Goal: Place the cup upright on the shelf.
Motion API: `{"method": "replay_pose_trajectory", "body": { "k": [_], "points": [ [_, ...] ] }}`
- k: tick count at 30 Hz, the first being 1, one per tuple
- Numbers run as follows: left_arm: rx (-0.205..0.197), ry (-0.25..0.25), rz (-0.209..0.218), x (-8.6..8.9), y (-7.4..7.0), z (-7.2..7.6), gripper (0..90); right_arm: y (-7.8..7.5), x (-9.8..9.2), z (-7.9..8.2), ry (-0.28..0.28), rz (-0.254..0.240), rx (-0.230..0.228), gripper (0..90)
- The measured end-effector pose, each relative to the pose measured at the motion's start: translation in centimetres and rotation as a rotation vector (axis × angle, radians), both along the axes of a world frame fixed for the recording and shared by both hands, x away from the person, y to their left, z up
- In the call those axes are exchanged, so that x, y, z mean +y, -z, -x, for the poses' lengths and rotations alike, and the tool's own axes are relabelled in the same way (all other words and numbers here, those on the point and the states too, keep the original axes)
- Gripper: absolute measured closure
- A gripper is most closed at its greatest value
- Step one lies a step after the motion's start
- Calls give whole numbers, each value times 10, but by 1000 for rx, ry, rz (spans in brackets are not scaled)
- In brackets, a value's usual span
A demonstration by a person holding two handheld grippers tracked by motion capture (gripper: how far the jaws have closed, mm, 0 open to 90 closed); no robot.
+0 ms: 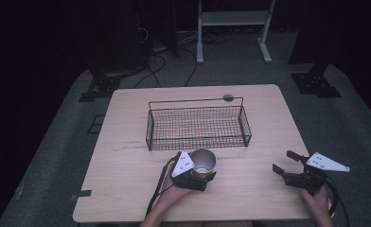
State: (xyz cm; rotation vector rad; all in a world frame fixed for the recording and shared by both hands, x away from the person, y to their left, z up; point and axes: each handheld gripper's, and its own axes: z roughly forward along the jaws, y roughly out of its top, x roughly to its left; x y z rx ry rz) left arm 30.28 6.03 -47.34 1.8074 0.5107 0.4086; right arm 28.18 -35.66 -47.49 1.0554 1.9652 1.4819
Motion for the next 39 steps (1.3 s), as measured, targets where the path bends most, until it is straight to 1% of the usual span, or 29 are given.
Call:
{"method": "replay_pose_trajectory", "body": {
  "k": [1, 3, 4, 6, 10, 12, 14, 16, 17, 18, 19, 21, 22, 24, 27, 33, 35, 36, 39],
  "points": [
    [-4, 3, -2, 0, 0, 0, 64, 0, 0, 0, 0, -1, 1, 130],
    [-13, 4, -4, 0, 0, 0, 99, 0, 0, 0, 0, -1, 1, 130],
    [-13, 5, -1, 1, 0, 0, 124, 0, 0, 0, 0, 2, 0, 130],
    [-13, 4, -2, 1, 0, 0, 138, 0, 0, 0, 0, 1, 0, 130],
    [-16, 2, -7, 1, -1, 0, 142, 0, 0, 0, 0, 1, 0, 130],
    [-9, -2, -1, 1, -1, 0, 143, 0, 0, 0, 0, 1, 0, 130],
    [-9, 3, -10, 2, -4, -1, 143, 0, 0, 0, 0, -1, 1, 130],
    [-11, 3, -9, 1, -6, -1, 144, 0, 0, 0, 0, 0, 0, 130],
    [-11, 12, 2, 2, -10, -3, 144, 0, 0, 0, 0, 2, 0, 130],
    [-11, 12, 2, 2, -10, -3, 144, 0, 0, 0, 0, 2, 0, 130],
    [-14, 14, 6, 2, -13, -4, 144, 0, 0, 0, 0, 1, 0, 130],
    [-17, 28, -6, 1, -20, -7, 144, 0, 0, 0, 0, -1, 1, 130],
    [-17, 28, -6, 1, -20, -7, 144, 0, 0, 0, 0, -1, 1, 130],
    [-27, 31, -6, 1, -26, -9, 144, 0, 0, 0, 0, 0, 1, 130],
    [-29, 34, -2, 1, -32, -13, 144, 0, 0, 0, 0, 0, 1, 130],
    [-42, 44, -8, 1, -43, -21, 144, 0, 0, 0, -1, 0, 0, 130],
    [-37, 50, -4, 1, -46, -23, 144, 0, 0, 0, 0, -3, 1, 130],
    [-44, 50, -16, 2, -49, -26, 144, 0, 0, 0, 0, -4, 1, 130],
    [-42, 52, -17, 3, -52, -30, 144, 0, 0, 0, 0, -2, 1, 130]
  ]
}}
